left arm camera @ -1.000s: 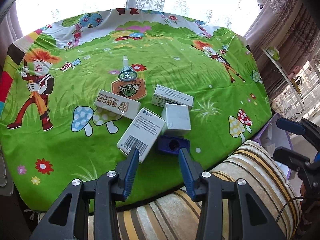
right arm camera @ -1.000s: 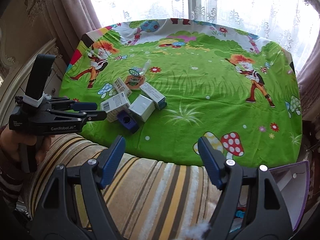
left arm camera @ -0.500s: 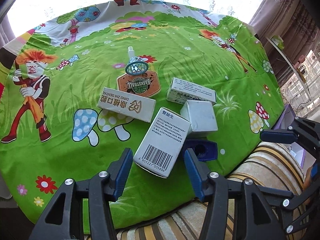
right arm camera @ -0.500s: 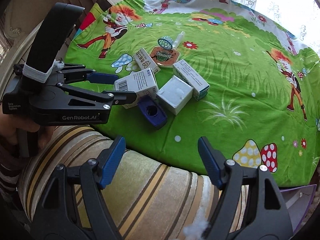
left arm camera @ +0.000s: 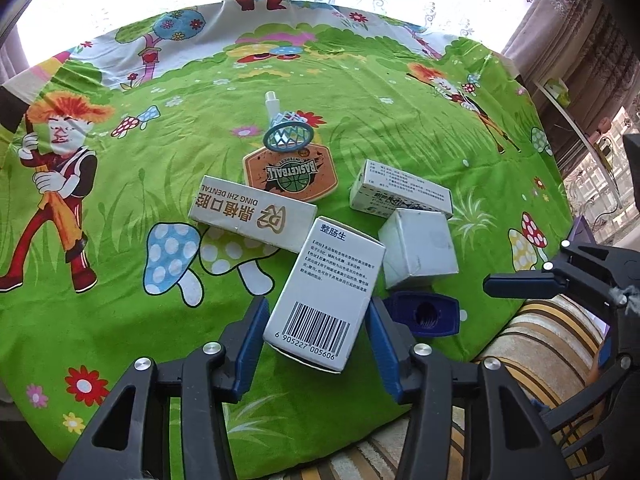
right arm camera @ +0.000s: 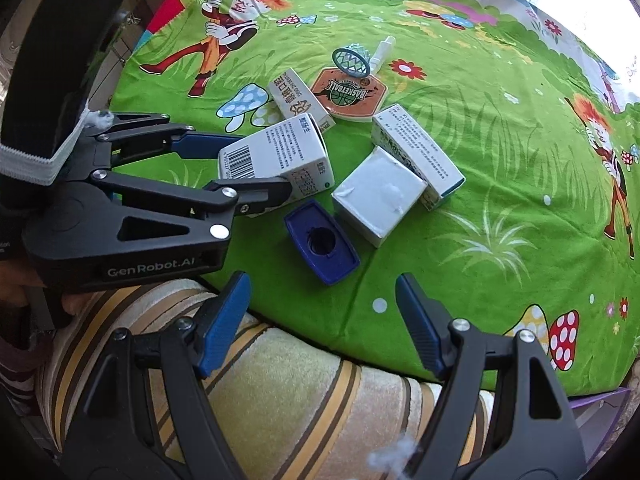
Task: Organize rigid objects
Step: 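Grasp the white barcode box with the left gripper while the right grasps the blue holder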
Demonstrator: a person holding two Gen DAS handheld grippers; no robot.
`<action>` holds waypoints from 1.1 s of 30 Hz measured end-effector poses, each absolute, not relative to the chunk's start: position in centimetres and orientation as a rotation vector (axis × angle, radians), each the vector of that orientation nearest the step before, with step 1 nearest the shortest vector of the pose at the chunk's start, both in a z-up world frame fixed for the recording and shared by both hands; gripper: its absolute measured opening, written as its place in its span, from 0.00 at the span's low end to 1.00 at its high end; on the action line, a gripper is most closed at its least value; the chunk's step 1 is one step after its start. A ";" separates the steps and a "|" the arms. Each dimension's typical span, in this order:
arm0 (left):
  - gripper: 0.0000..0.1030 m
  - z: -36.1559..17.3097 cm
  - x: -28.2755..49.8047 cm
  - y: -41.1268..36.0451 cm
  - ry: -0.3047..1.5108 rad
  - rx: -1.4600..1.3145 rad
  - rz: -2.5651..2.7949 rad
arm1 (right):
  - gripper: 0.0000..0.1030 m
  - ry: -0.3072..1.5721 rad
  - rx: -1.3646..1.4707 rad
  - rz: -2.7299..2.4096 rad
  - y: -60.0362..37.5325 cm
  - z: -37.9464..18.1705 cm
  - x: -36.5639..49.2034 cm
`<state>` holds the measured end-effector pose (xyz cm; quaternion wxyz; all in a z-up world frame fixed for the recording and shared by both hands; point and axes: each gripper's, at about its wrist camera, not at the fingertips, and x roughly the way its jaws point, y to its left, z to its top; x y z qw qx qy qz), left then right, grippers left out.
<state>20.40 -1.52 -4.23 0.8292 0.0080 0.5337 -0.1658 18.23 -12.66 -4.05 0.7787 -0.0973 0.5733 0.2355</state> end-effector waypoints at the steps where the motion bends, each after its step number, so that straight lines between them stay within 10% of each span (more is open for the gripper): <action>1: 0.49 -4.2 20.4 -1.2 1.128 0.010 -0.338 | 0.75 1.253 -0.200 0.504 -12.7 -4.3 18.5; 33: 0.44 -2.7 18.1 3.5 1.034 -0.150 -0.194 | 0.75 1.301 0.013 0.322 -12.2 -5.8 21.7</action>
